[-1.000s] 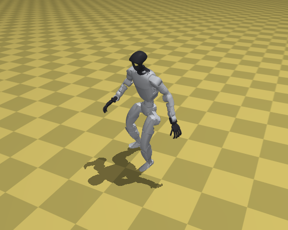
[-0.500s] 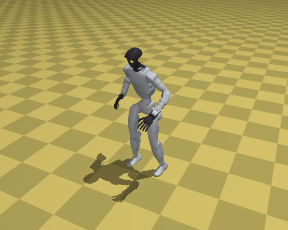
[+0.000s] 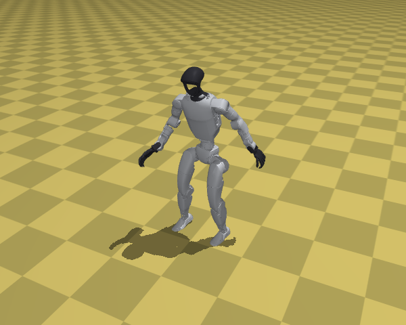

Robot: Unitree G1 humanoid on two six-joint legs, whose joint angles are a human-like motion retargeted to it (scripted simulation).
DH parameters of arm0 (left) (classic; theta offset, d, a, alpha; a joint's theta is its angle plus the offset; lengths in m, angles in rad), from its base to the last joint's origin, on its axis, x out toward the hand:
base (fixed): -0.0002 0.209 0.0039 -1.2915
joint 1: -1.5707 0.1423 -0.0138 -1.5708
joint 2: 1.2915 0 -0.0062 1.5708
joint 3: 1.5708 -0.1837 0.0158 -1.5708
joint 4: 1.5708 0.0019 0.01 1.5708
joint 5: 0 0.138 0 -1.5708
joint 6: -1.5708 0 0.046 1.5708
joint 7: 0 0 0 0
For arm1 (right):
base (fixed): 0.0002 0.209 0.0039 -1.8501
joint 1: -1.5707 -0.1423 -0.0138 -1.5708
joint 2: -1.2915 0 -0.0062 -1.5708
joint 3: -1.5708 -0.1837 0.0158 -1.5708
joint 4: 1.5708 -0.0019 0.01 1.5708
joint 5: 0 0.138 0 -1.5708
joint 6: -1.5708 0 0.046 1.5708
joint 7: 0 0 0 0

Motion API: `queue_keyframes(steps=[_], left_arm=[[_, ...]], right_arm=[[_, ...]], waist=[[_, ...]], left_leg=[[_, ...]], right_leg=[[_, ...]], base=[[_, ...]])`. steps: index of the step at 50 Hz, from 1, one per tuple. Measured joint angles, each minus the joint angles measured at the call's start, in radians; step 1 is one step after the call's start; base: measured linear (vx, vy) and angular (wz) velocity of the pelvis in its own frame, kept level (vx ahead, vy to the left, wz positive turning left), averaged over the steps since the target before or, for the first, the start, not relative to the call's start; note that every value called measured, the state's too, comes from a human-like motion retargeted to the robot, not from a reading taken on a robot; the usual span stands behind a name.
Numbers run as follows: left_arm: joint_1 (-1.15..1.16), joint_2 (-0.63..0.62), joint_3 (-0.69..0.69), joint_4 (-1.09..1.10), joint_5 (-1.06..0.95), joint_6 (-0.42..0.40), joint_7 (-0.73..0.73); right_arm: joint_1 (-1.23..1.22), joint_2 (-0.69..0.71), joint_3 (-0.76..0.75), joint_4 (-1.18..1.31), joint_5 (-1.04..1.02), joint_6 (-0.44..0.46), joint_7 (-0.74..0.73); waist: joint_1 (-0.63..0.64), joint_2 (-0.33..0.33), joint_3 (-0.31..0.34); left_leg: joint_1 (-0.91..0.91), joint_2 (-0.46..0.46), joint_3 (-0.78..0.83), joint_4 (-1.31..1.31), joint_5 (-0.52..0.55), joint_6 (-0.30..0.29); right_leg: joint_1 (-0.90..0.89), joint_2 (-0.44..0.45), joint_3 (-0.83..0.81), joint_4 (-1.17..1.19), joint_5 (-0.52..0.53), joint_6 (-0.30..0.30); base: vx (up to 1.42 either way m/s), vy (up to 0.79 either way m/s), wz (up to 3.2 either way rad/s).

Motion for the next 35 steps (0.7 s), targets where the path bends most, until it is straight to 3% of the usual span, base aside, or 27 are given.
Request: queue_keyframes(steps=[5,7,10,16,19,23,25,28,30,32,35], left_arm=[[0.028,-0.032,0.011,0.098,0.212,0.064,-0.056],[0.021,-0.040,0.061,0.151,0.374,0.034,-0.110],[-0.017,-0.035,0.042,0.073,0.394,0.037,-0.204],[-0.133,-0.010,0.164,-0.243,0.089,0.003,-0.267],[-0.275,0.116,0.161,-0.349,0.089,0.002,-0.330],[-0.562,0.454,-0.008,-0.335,0.198,0.011,-0.358],[-0.746,0.620,-0.138,-0.286,0.232,0.025,-0.269],[-1.013,0.730,-0.320,-0.253,0.234,0.052,-0.054],[-1.159,0.722,-0.430,-0.286,0.205,0.058,0.048],[-1.284,0.649,-0.524,-0.351,0.171,0.051,0.099],[-1.475,0.462,-0.653,-0.454,0.145,0.052,0.157]], right_arm=[[0.090,0.121,-0.036,-0.074,0.080,0.058,0.044],[0.123,0.132,-0.028,-0.094,0.037,0.048,0.083],[0.081,0.066,0.017,-0.089,0.057,0.074,0.136],[0.025,-0.069,0.060,-0.115,0.114,0.058,0.129],[-0.033,-0.190,0.119,-0.063,0.092,0.085,0.326],[-0.073,-0.367,0.147,0.142,0.149,0.135,0.705],[-0.035,-0.414,0.084,0.282,0.222,0.136,0.647],[0.106,-0.449,-0.156,0.462,0.361,0.057,0.273],[0.251,-0.458,-0.388,0.523,0.491,-0.006,0.093],[0.432,-0.426,-0.618,0.533,0.642,-0.036,0.040],[0.687,-0.238,-0.831,0.554,0.827,0.000,0.067]], waist=[[0.025,0.033,-0.015],[0.014,0.031,-0.025],[0.056,0.019,-0.022],[0.033,0.001,0.060],[0.007,-0.021,0.087],[-0.107,-0.053,0.074],[-0.202,-0.056,0.052],[-0.408,0.016,0.004],[-0.546,0.098,-0.009],[-0.626,0.151,0.010],[-0.727,0.148,0.017]], left_leg=[[0.055,0.007,0.001,-0.070,0.035,-0.016],[0.034,-0.003,-0.001,-0.007,-0.007,-0.018],[-0.018,-0.052,0.022,0.028,0.008,0.008],[-0.065,-0.189,0.006,0.160,-0.041,0.015],[-0.114,-0.250,-0.005,0.221,-0.051,0.014],[-0.134,-0.323,-0.085,0.179,-0.014,-0.039],[-0.120,-0.349,-0.162,0.114,0.037,-0.090],[-0.046,-0.370,-0.340,-0.084,0.260,-0.175],[0.023,-0.364,-0.463,-0.203,0.404,-0.236],[0.098,-0.375,-0.448,-0.255,0.444,-0.236],[0.124,-0.400,-0.195,-0.162,0.466,-0.236]], right_leg=[[-0.285,-0.005,-0.067,0.473,0.153,-0.056],[-0.381,-0.044,-0.173,0.606,0.105,-0.052],[-0.457,-0.026,-0.269,0.510,0.058,-0.113],[-0.394,0.117,-0.375,0.118,0.115,-0.052],[-0.442,0.205,-0.367,0.180,0.109,-0.034],[-0.501,0.338,-0.425,0.313,0.123,0.025],[-0.490,0.413,-0.505,0.289,0.172,0.030],[-0.443,0.460,-0.656,0.194,0.271,0.030],[-0.400,0.472,-0.700,0.137,0.315,0.030],[-0.339,0.470,-0.615,0.120,0.265,0.030],[-0.233,0.345,-0.539,0.030,0.103,0.030]], base=[[-0.08,0.44,0.03],[-0.10,0.42,0.12],[-0.21,0.44,-0.24],[-0.16,0.42,0.62],[-0.15,0.43,0.78],[-0.05,0.42,1.32],[0.06,0.39,2.02],[0.19,0.68,2.96],[0.40,0.92,3.35],[0.57,0.98,3.03],[0.63,0.81,3.97]])
